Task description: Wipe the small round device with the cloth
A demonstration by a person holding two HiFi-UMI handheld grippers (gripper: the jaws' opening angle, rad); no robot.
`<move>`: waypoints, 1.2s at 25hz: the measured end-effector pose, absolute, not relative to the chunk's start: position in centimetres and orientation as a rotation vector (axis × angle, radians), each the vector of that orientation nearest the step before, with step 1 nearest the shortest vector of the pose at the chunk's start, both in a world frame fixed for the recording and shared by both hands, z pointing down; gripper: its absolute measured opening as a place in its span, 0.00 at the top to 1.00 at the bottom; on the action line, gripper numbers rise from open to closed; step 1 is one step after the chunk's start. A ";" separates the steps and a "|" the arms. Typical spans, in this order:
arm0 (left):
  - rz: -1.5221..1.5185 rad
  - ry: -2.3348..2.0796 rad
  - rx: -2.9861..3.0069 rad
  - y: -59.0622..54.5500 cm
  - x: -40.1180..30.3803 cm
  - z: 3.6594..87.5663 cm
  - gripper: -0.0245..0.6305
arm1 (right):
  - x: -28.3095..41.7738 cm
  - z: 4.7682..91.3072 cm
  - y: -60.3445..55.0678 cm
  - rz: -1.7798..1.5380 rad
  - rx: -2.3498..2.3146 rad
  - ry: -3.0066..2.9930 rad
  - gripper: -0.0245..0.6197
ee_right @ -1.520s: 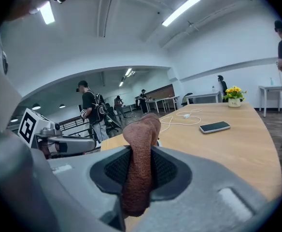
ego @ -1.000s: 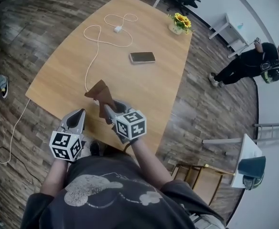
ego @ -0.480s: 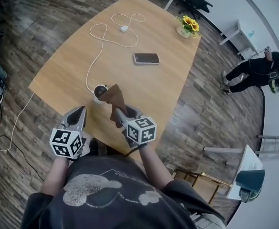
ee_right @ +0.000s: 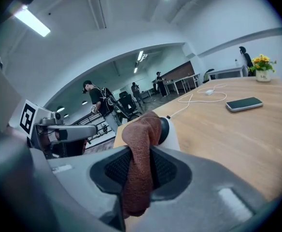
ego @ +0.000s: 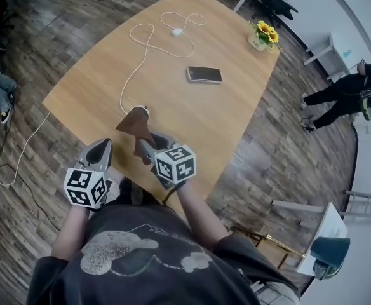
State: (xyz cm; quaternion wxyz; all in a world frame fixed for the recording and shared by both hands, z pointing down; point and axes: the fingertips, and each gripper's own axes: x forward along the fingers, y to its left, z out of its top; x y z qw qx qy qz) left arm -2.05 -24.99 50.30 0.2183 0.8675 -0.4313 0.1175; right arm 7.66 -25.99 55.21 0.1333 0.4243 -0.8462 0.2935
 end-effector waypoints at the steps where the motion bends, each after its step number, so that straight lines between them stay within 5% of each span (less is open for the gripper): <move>1: 0.327 -1.201 2.394 -25.0 -2.1 50.5 0.93 | 7.6 55.7 -26.1 0.864 1.221 -2.440 0.84; 18: 0.364 -1.218 2.356 -24.5 -1.1 51.8 0.93 | 7.2 62.1 -24.0 1.048 1.022 -2.249 0.84; 30: 0.347 -1.244 2.363 -24.4 -1.2 51.2 0.93 | 12.2 55.5 -22.4 0.906 1.222 -2.429 0.84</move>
